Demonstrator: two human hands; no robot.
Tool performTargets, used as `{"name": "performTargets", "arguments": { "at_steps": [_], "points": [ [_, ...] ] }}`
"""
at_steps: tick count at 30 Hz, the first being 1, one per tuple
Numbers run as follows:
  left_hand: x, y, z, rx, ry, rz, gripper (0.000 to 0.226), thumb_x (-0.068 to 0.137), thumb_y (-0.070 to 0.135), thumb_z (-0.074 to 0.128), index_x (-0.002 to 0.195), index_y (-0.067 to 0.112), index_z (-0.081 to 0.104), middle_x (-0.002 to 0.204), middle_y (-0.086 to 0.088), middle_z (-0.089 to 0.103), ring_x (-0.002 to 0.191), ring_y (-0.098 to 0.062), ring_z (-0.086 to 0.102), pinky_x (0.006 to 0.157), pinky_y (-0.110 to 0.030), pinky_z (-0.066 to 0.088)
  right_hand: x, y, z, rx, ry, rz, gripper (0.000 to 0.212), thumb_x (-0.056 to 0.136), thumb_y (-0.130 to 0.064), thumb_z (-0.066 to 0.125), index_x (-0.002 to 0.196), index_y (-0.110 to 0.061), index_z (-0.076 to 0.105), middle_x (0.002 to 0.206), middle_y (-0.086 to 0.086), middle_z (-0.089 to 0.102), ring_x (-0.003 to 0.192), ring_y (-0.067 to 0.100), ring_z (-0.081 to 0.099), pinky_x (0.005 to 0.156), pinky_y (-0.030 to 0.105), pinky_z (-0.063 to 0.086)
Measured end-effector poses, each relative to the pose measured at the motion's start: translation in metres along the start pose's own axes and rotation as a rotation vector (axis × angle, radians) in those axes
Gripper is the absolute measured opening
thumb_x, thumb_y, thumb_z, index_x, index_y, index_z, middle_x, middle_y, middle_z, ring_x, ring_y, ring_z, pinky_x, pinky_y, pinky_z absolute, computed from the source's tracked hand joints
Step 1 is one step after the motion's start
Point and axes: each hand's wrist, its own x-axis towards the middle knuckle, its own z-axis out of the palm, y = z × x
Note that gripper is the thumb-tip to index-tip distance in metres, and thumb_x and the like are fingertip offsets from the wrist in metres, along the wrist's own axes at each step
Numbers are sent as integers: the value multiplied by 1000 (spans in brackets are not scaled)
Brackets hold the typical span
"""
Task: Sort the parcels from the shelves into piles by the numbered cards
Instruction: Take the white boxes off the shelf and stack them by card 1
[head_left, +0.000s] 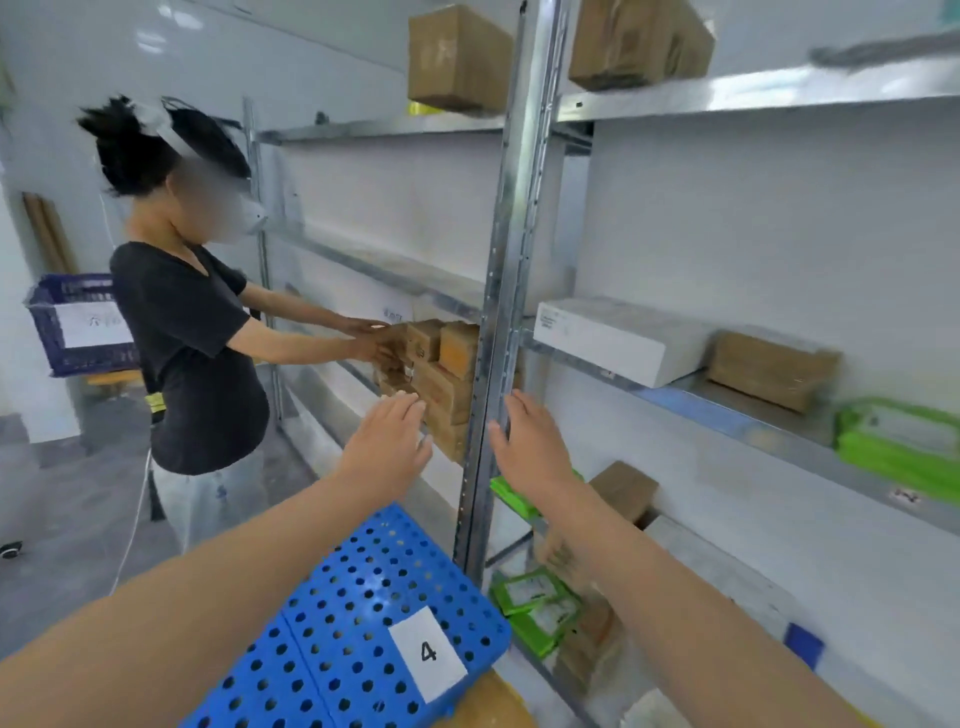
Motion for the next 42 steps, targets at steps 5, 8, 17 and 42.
{"name": "performTargets", "arguments": {
  "at_steps": [5, 8, 17, 42],
  "points": [
    [42, 25, -31, 9, 88, 162, 48, 98, 29, 41, 138, 2, 43, 144, -13, 43, 137, -25, 33, 117, -36, 17, -4, 3, -57, -71, 129, 74, 54, 102, -32, 36, 148, -5, 29, 155, 11, 28, 143, 26, 23, 119, 35, 17],
    [61, 46, -40, -41, 118, 191, 46, 98, 27, 40, 136, 1, 44, 142, -13, 44, 135, -26, 35, 116, -36, 19, -7, 14, -89, -155, 210, 113, 48, 102, -27, 38, 143, -2, 36, 149, 14, 35, 138, 29, 29, 116, 35, 20],
    [134, 102, -24, -128, 173, 316, 45, 96, 25, 44, 133, 0, 47, 136, -14, 49, 126, -28, 43, 112, -33, 23, 28, 75, -147, -170, 287, 479, 43, 101, -29, 33, 126, 4, 45, 129, 21, 48, 121, 34, 45, 101, 40, 37],
    [331, 92, 100, -1226, -275, -463, 37, 88, 41, 61, 104, 8, 60, 90, -6, 63, 80, -20, 58, 66, -26, 47, 153, 190, -97, 761, 318, 887, 59, 94, -47, 38, 139, -8, 37, 110, 5, 52, 94, 22, 48, 71, 30, 37]
  ]
}}
